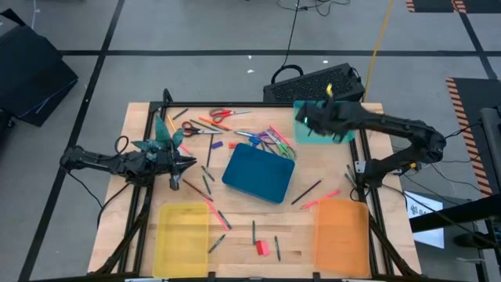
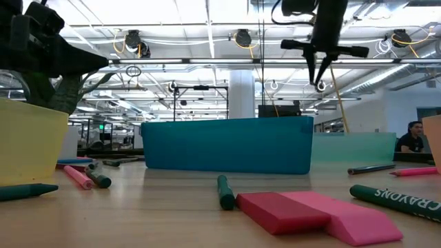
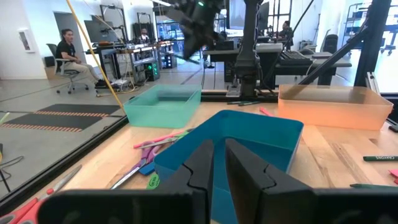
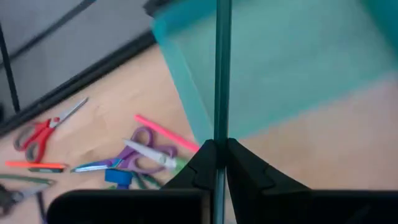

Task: Sort crayons/erasers/pens/pencils in bins
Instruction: Put the green pencil into the green bin

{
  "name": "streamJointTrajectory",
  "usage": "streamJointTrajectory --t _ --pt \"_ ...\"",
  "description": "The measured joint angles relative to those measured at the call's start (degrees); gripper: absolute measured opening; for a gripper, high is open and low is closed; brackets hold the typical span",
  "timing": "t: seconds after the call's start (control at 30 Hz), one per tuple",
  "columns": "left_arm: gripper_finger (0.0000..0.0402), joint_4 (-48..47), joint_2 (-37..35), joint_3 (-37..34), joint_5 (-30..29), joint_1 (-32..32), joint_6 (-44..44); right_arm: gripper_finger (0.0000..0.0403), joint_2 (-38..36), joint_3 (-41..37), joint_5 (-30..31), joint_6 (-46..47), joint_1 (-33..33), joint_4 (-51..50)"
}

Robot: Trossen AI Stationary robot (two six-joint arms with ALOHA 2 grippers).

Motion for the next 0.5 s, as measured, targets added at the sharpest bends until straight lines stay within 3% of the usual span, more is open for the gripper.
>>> streamJointTrajectory --t 0.27,0.37,0.5 --pt "0.0044 0.0 0.0 0.0 0.0 0.0 0.0 0.0018 0.0 3.5 -12.6 -50.7 -17.0 4.5" --pt "0.0044 0.0 0.0 0.0 0.0 0.0 0.0 0.0018 0.4 3.5 -16.2 -71.7 -20.2 4.6" --pt "0.0044 0.0 0.0 0.0 0.0 0.0 0.0 0.0018 1.5 3.5 -16.6 -95.6 -21.7 2.7"
